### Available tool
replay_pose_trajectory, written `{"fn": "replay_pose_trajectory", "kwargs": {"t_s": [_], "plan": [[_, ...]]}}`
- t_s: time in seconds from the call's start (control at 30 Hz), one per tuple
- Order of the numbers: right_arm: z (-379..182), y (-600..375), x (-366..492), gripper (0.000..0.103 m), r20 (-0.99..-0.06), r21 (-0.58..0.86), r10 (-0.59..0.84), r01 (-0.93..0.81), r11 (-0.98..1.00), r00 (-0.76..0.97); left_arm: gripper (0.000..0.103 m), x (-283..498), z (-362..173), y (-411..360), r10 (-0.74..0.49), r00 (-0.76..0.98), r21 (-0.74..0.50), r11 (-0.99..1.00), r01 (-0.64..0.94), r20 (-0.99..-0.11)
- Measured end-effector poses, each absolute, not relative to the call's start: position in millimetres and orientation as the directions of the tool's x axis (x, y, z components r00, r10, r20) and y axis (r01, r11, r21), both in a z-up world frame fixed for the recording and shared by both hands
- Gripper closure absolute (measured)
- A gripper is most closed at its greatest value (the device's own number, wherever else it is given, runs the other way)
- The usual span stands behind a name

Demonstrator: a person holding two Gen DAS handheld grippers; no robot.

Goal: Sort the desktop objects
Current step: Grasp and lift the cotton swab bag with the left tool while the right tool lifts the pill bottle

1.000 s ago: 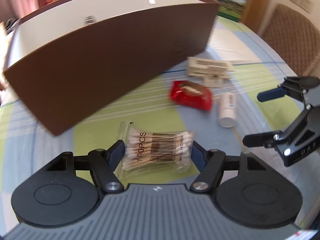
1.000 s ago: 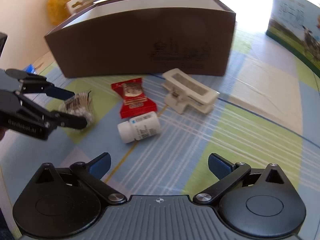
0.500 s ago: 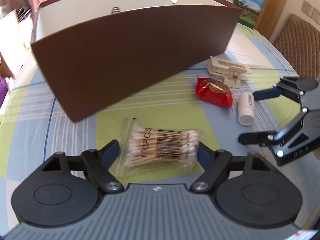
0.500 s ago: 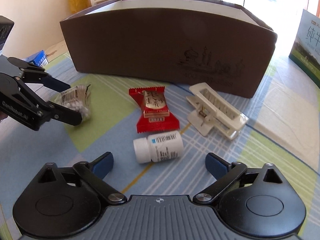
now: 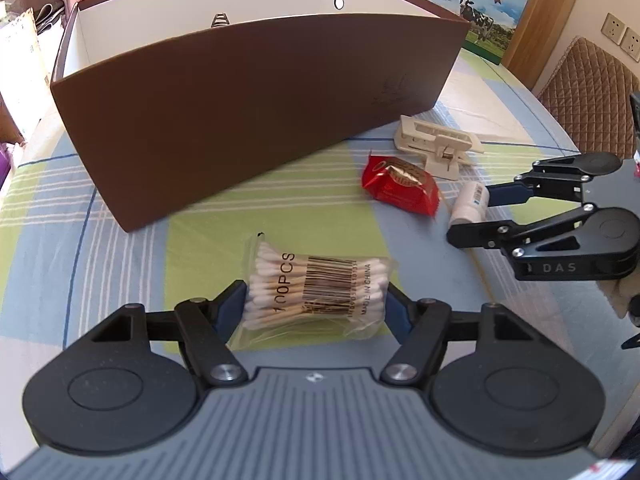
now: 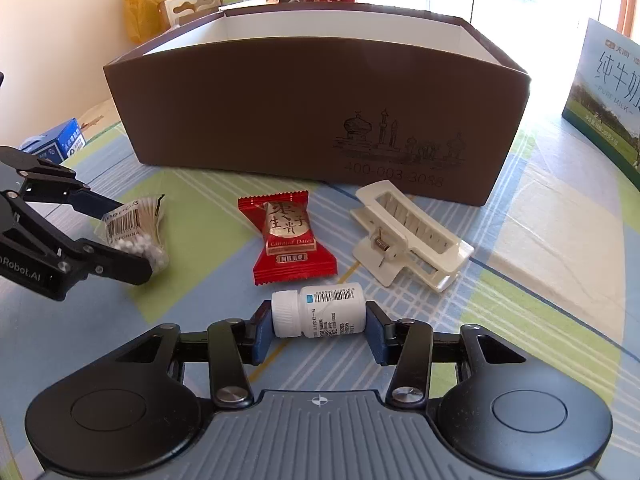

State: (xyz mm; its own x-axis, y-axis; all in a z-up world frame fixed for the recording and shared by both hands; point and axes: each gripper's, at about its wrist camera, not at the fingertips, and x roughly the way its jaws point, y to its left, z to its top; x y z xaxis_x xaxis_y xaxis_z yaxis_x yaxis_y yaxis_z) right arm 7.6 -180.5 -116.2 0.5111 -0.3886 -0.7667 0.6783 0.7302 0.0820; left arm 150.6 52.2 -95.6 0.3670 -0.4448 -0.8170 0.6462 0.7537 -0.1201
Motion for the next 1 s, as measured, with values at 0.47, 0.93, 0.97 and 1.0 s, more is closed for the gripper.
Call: {"fn": "replay_pose_trajectory", "kwargs": {"t_s": [0.47, 0.93, 0.97, 1.0], "plan": [[-114, -168, 7, 0.059, -0.783, 0.081, -0.365, 0.664, 0.744, 0.504, 0.036, 142, -84, 50, -0.419, 0.387, -0.095, 0.769, 0.632, -0.821], [-103, -161, -7, 0.059, -0.806, 0.134, -0.316, 0.674, 0.726, 0.5, 0.036, 127, -57, 63, -0.425, 0.444, -0.075, 0.783, 0.618, -0.789], [-101, -161, -7, 0.059, -0.805, 0.139, -0.311, 0.671, 0.728, 0.505, 0.036, 126, -53, 64, -0.427, 0.45, -0.073, 0.783, 0.618, -0.784], [-99, -160, -8, 0.059, -0.804, 0.144, -0.306, 0.667, 0.731, 0.509, 0.036, 125, -49, 66, -0.429, 0.455, -0.07, 0.783, 0.618, -0.78]]}}
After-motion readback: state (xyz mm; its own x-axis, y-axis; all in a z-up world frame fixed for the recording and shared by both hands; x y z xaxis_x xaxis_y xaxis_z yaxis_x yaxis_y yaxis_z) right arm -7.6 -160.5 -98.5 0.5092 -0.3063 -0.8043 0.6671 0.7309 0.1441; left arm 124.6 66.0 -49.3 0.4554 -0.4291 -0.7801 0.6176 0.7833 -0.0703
